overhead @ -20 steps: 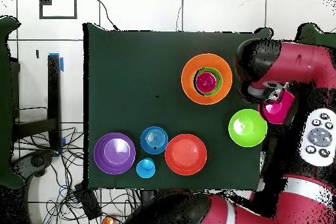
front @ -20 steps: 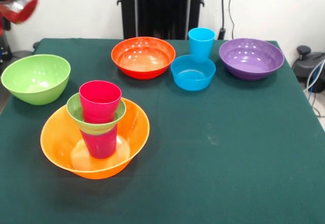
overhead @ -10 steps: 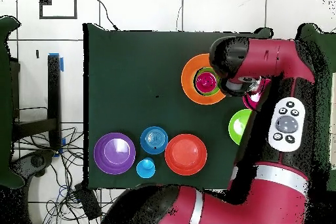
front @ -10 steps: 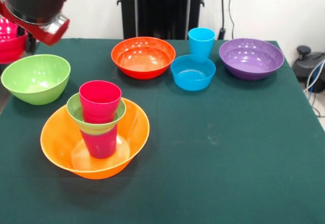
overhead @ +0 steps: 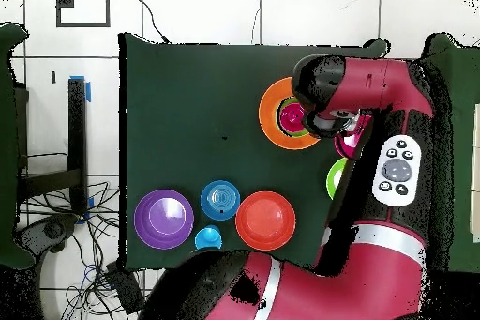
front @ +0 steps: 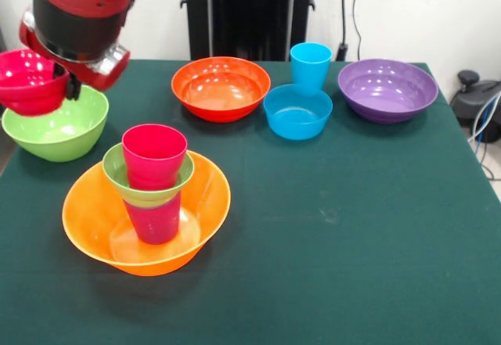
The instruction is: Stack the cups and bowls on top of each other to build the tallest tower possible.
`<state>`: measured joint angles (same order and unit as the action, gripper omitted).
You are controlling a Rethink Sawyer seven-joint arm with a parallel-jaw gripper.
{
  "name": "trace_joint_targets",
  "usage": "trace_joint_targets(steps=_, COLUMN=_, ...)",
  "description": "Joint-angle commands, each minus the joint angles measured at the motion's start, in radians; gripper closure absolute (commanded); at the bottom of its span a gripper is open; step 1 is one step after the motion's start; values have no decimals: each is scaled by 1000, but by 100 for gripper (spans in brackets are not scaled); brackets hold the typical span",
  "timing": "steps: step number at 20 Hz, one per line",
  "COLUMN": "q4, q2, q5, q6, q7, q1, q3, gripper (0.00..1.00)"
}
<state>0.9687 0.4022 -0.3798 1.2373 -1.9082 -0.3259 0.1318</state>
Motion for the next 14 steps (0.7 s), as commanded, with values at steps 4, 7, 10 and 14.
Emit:
trace_joint_targets(steps=4, q4=-31, q2=-84, q5=134, q6=89, q7=-242, q1=62, q3=-52, gripper=100)
trace_joint_targets(steps=7, q4=-43, q2=-90, q5=165, q6=99, q7=-260, q1=80, q3=-45, gripper=100)
trace_joint_targets(steps=10, q4=-76, q2=-99, q5=186, q6=131, q7=-263, q1=97, q3=-32, gripper=100)
trace_joint_targets(steps=14, q4=-139, q2=-97, q5=190, q6=229, q7=-233, q1=123, q3=-5, gripper=100)
